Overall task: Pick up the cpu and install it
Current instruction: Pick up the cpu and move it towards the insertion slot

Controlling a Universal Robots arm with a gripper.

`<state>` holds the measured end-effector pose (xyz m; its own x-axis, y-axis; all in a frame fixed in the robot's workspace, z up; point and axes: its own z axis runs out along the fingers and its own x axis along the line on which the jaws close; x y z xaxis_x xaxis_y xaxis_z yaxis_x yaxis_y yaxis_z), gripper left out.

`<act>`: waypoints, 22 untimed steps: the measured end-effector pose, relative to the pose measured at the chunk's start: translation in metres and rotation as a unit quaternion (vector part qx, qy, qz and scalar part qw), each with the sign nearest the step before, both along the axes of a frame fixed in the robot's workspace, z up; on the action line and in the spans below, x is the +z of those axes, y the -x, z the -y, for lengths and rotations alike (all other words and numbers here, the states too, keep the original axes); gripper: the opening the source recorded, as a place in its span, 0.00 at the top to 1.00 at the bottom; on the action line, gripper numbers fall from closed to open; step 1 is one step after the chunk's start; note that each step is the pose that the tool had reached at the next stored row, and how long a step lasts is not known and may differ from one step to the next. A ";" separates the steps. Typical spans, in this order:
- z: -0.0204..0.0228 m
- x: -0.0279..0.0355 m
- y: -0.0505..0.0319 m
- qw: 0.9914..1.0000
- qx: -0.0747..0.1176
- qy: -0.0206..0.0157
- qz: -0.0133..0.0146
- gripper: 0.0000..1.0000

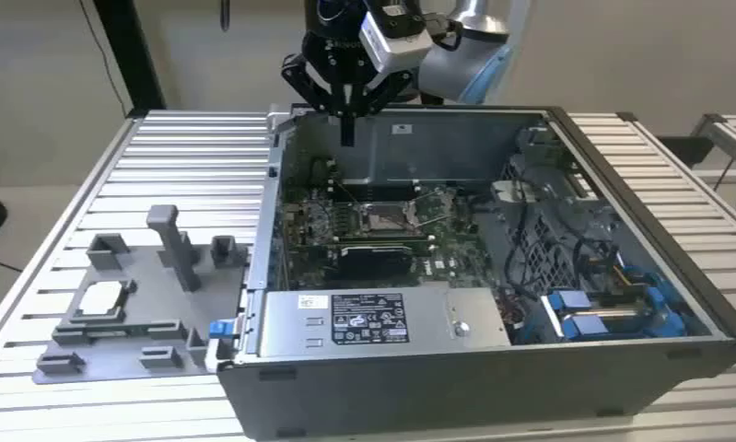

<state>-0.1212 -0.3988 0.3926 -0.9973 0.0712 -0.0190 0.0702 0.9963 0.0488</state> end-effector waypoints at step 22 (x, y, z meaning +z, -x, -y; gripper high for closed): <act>0.0000 0.0000 0.0141 1.000 0.000 0.000 0.000 1.00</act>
<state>-0.1353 -0.3988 0.3926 -0.9973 0.0712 -0.0190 0.0702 0.9963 0.0488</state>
